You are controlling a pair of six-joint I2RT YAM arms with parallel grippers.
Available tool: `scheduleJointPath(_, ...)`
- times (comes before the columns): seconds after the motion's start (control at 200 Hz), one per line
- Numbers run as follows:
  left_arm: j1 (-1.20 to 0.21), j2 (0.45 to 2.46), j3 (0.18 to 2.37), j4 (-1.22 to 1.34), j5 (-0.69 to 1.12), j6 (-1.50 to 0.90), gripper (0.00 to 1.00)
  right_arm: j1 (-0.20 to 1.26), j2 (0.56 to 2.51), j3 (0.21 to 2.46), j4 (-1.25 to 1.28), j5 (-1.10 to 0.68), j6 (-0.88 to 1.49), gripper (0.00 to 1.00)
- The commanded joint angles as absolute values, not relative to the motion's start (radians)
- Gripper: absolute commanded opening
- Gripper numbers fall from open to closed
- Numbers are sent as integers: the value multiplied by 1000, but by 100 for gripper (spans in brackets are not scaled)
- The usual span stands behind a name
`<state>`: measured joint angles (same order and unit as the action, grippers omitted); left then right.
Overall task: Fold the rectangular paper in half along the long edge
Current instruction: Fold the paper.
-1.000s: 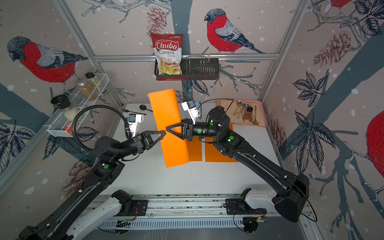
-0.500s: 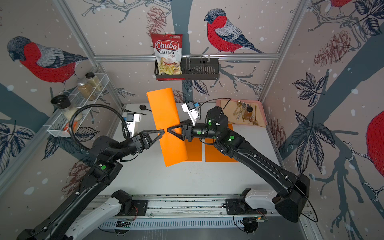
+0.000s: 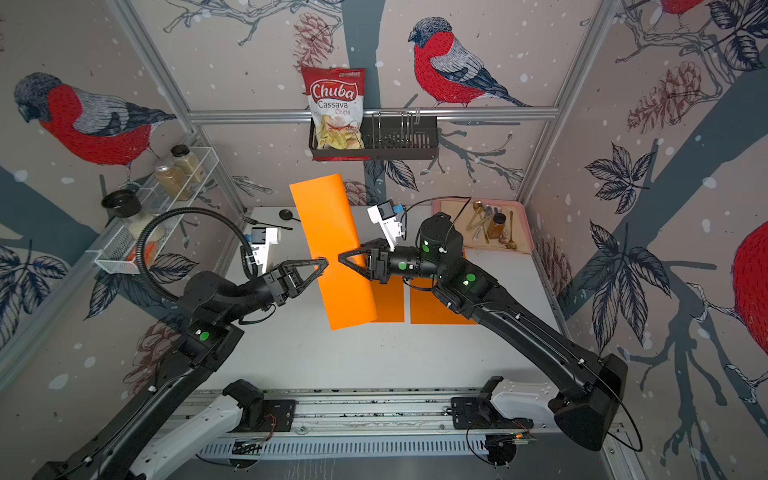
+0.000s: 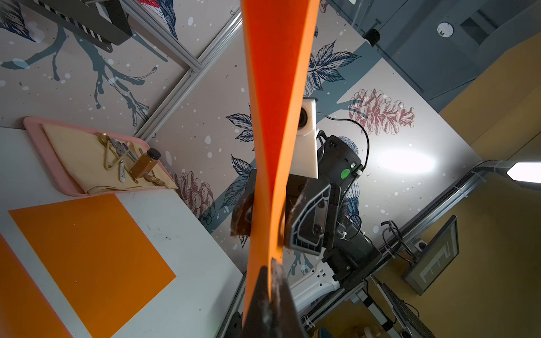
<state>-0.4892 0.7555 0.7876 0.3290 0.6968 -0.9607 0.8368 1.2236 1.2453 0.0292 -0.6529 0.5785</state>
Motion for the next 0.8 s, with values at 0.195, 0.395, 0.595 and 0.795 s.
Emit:
scheduleJointPath(0.195,-491,751,799,341,689,-940,0,841,1221,1250,60,-661,581,31)
scheduleJointPath(0.395,-491,753,798,345,691,-942,0,840,1218,1241,77,-668,589,30)
scheduleJointPath(0.595,-491,757,793,351,694,-946,5,841,1217,1229,107,-679,605,28)
scheduleJointPath(0.795,-490,757,792,352,695,-946,6,839,1216,1220,142,-693,628,27)
